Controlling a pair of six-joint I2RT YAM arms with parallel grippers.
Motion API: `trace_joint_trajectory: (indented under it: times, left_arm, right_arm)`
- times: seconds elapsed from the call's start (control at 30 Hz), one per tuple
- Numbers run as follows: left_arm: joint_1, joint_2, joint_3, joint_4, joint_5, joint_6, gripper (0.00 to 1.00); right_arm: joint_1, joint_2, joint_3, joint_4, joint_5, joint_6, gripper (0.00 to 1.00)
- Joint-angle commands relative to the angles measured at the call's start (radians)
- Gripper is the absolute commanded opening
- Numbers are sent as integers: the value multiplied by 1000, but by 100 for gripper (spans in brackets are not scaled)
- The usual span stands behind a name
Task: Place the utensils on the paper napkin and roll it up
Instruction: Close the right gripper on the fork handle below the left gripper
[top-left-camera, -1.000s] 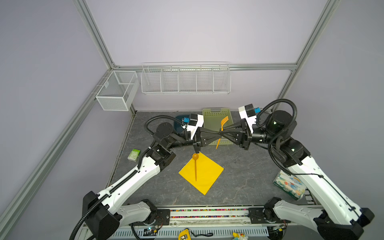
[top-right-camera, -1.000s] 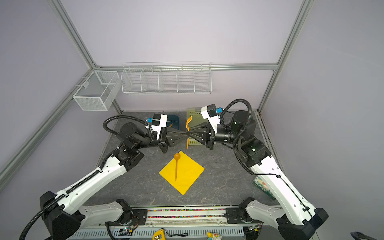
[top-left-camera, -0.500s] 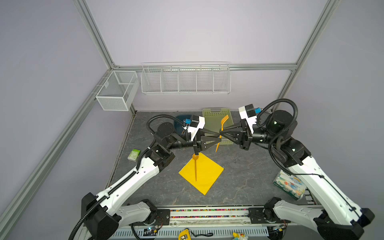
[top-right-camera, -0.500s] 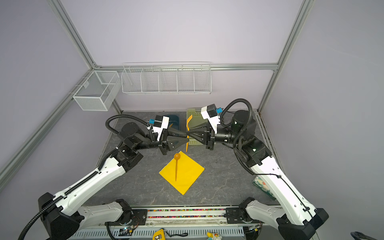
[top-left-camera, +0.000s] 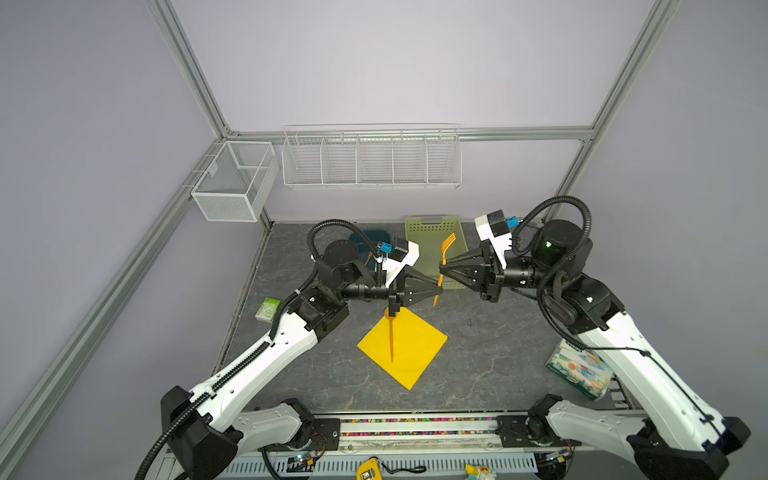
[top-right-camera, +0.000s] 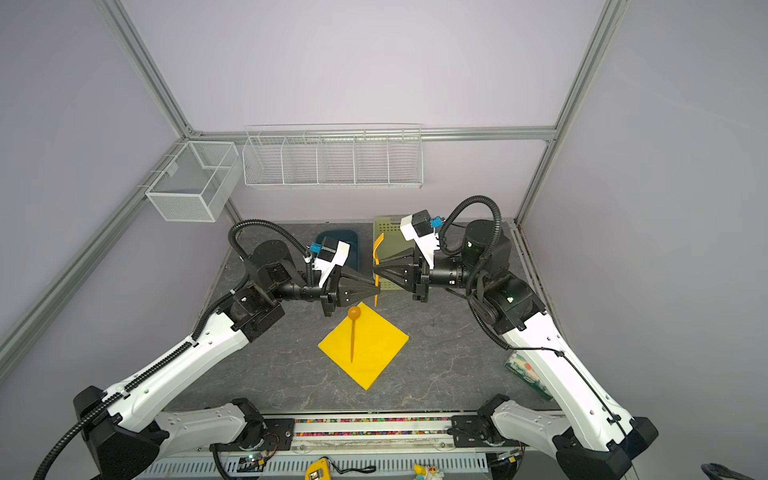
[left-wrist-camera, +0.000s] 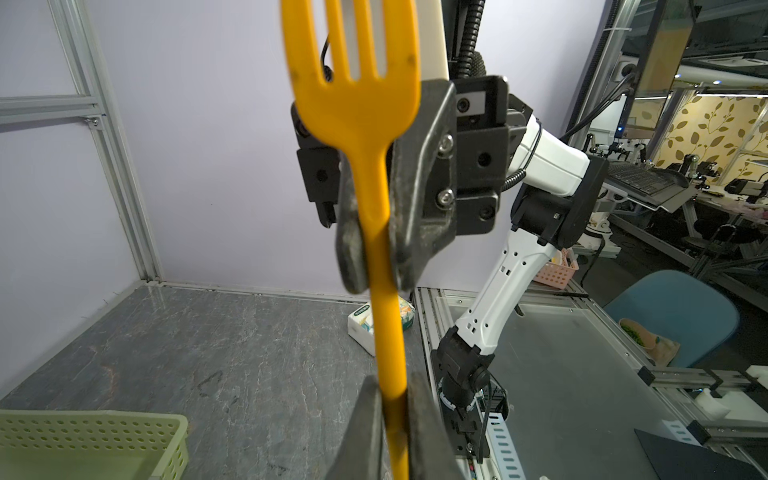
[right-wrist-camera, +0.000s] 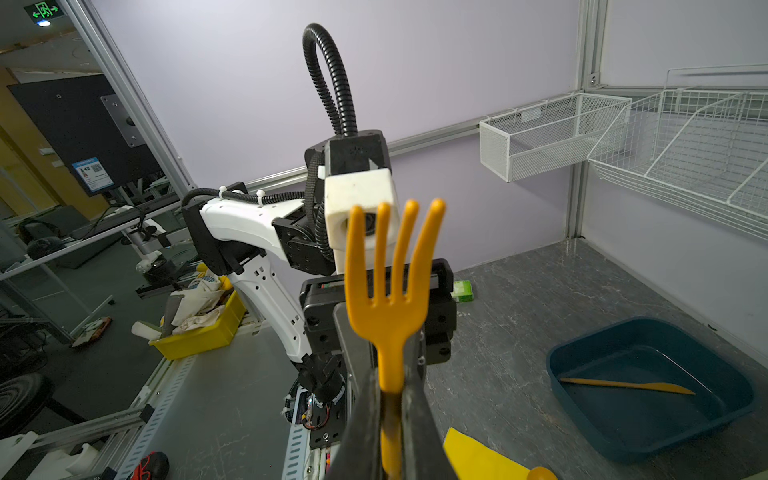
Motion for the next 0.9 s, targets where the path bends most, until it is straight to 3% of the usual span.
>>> trace_joint_trajectory:
  times: [0.0,0.07,0.3,0.47,0.87]
  left_arm:
    - [3,16,32,-10,1,27,5]
    - [3,15,25,9,-10,23,4]
    - [2,26,4,137,-24,-45,0]
    - [2,29,-5,206,-15,-85,0]
    - [2,48,-4,290,26,-158,0]
  right_arm:
    - [9,-9,25,0,-31,-2,7]
    - [9,-11,23,2,-27,6,8]
    - [9,-48,-30,43,26,83,28]
    - [9,-81,-89,146,34,156,28]
    - [9,-69,-82,176,42,152,27]
